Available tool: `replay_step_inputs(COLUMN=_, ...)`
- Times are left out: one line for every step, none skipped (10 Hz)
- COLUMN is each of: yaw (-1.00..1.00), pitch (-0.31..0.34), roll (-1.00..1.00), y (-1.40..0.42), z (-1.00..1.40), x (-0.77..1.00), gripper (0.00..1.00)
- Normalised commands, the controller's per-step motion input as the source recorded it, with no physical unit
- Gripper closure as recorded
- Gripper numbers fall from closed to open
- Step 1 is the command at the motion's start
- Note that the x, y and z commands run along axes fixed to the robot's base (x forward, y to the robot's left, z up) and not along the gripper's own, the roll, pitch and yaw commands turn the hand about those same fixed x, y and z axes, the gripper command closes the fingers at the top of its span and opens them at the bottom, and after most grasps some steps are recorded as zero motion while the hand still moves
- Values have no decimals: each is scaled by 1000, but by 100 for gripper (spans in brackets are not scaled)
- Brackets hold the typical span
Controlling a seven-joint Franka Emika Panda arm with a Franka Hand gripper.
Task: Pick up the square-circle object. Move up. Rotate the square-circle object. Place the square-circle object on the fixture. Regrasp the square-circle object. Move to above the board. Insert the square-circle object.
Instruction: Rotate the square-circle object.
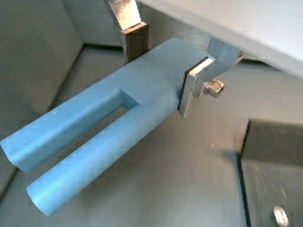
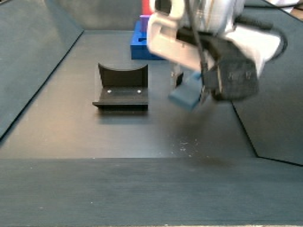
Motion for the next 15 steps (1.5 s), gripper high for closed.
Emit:
replay_step_inputs(yaw=21, pitch=8, roll=124, y=-284, z=577, x=-86, gripper=100)
replay_step_inputs(yaw=22, pitch=31, roll=147, y=-165, z=501, x=-62, gripper=100)
replay_step_inputs(yaw=23, pitch=84, roll=158, y=-76, z=343, x=-36, gripper=100)
replay_step_inputs(yaw=27, pitch=115, roll=148, y=-56, z=240, x=-25, gripper=100)
replay_step_inputs(yaw=-1000, pitch=0, roll=0, y=0, z=0, x=0, gripper=100)
replay_step_inputs(yaw=-1000, pitch=-2, roll=-3, y=24, z=-102, x=9, gripper=100)
replay_step_inputs(yaw=-1000, pitch=-5, roll=-7, y=31, z=-100, x=18, gripper=100)
replay_step_inputs(yaw=-1000, pitch=-7, roll=-7, y=31, z=-72, x=29, gripper=100)
replay_step_inputs(yaw=-1000, pitch=-8, roll=-8, y=30, z=-57, x=34, gripper=100)
replay_step_inputs(yaw=-1000, pitch=-9, roll=-8, y=29, z=-47, x=34, gripper=100)
replay_step_inputs(yaw=-1000, pitch=-10, roll=-8, y=27, z=-38, x=35, gripper=100)
replay_step_inputs(yaw=-1000, pitch=-10, roll=-9, y=27, z=-35, x=35, gripper=100)
replay_step_inputs(yaw=-1000, pitch=-11, roll=-9, y=27, z=-33, x=35, gripper=100)
replay_step_inputs(yaw=-1000, pitch=-11, roll=-9, y=26, z=-31, x=36, gripper=100)
replay_step_inputs(yaw=-1000, pitch=-11, roll=-9, y=26, z=-31, x=36, gripper=100)
